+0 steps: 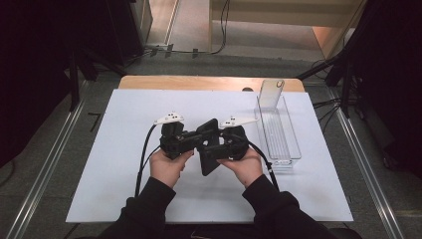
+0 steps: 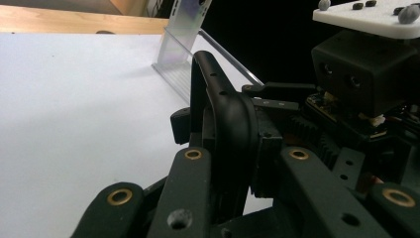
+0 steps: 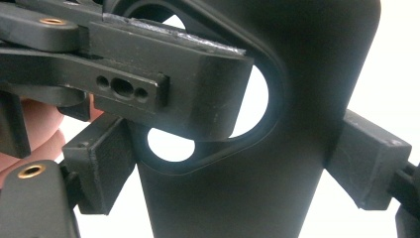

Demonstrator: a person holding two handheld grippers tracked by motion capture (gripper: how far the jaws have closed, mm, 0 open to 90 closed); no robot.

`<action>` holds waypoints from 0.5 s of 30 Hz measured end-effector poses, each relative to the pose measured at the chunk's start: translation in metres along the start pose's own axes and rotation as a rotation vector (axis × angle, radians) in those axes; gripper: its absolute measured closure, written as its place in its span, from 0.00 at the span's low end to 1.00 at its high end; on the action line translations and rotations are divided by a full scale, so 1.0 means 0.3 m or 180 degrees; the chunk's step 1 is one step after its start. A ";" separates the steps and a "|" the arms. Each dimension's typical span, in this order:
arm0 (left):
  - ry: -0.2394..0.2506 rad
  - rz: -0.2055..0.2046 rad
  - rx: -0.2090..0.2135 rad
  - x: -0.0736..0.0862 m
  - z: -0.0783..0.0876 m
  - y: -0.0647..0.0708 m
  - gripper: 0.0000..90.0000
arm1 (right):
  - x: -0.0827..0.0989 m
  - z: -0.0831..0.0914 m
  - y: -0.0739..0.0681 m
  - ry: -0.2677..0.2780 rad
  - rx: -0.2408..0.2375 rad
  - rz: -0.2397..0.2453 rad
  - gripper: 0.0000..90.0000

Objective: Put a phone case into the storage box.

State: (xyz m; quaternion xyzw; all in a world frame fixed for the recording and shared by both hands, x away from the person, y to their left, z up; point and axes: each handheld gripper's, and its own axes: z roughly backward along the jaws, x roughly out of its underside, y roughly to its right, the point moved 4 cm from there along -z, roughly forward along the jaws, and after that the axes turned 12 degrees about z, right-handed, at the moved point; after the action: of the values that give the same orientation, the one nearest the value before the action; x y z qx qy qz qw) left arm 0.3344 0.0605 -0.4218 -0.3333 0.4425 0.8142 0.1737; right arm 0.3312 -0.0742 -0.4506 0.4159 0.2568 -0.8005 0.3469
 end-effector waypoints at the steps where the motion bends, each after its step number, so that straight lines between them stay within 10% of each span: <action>1: 0.0003 -0.0009 -0.0007 0.000 0.000 0.001 0.90 | -0.001 0.001 0.000 -0.0001 0.0000 -0.0001 0.13; 15: -0.0004 0.0047 0.0004 -0.011 0.012 0.008 0.67 | 0.000 0.004 0.000 -0.0011 0.0003 -0.0003 0.14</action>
State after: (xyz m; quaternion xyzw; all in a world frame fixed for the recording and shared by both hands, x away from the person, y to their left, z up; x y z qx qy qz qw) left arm 0.3339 0.0623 -0.4165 -0.3295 0.4454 0.8153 0.1682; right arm 0.3306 -0.0750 -0.4499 0.4146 0.2559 -0.8015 0.3467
